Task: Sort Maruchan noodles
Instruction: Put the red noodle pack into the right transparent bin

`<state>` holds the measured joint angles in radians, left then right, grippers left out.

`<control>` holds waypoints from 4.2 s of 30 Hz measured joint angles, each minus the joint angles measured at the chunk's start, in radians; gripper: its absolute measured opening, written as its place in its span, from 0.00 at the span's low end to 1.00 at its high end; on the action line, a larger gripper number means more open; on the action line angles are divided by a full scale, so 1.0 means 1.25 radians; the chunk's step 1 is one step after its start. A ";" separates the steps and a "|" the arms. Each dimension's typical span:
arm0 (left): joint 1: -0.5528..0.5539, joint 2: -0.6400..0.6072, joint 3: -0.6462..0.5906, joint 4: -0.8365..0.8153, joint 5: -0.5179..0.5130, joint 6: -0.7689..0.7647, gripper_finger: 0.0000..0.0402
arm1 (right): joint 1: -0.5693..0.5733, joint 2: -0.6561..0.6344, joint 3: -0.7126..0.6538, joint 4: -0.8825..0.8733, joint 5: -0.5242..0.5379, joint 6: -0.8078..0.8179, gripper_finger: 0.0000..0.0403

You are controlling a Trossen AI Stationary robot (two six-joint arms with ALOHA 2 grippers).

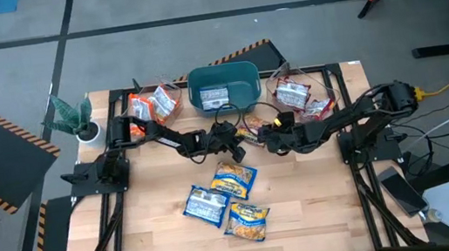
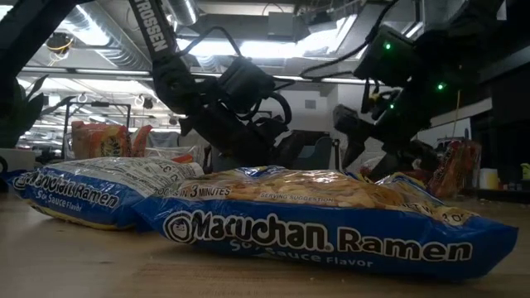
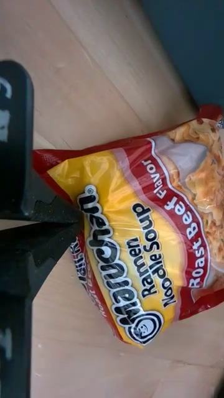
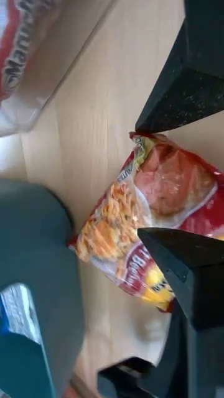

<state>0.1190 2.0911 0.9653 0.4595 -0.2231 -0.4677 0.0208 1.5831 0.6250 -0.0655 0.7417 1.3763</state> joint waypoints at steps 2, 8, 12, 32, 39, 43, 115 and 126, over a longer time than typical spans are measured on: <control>-0.001 0.000 0.000 -0.002 0.000 -0.001 0.00 | -0.001 0.012 0.000 -0.005 0.000 0.029 0.60; -0.004 0.000 0.000 -0.006 -0.001 -0.002 0.00 | 0.005 0.013 0.000 -0.004 0.023 0.072 0.60; -0.004 0.000 0.000 -0.006 0.000 -0.002 0.00 | 0.004 0.022 -0.006 0.037 0.032 0.094 0.60; -0.006 0.000 -0.002 -0.009 0.003 -0.021 0.00 | -0.004 0.129 -0.110 0.471 -0.026 -0.016 0.60; -0.017 -0.001 -0.002 -0.009 -0.010 -0.021 0.00 | -0.003 0.143 -0.107 0.479 -0.050 -0.041 0.54; -0.023 -0.003 -0.002 -0.013 -0.010 0.001 0.00 | -0.003 0.139 -0.107 0.486 -0.060 -0.049 0.44; -0.090 -0.497 -0.001 -0.419 -0.108 0.028 0.00 | -0.520 -0.488 -0.108 -0.133 -0.178 -0.273 0.33; -0.090 -0.497 -0.001 -0.430 -0.108 0.028 0.00 | -0.541 -0.410 -0.107 -0.138 -0.206 -0.362 0.46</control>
<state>0.0063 1.4693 0.9638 -0.0784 -0.3582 -0.4332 -0.6556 1.0710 0.4909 -0.2384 0.4848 0.9236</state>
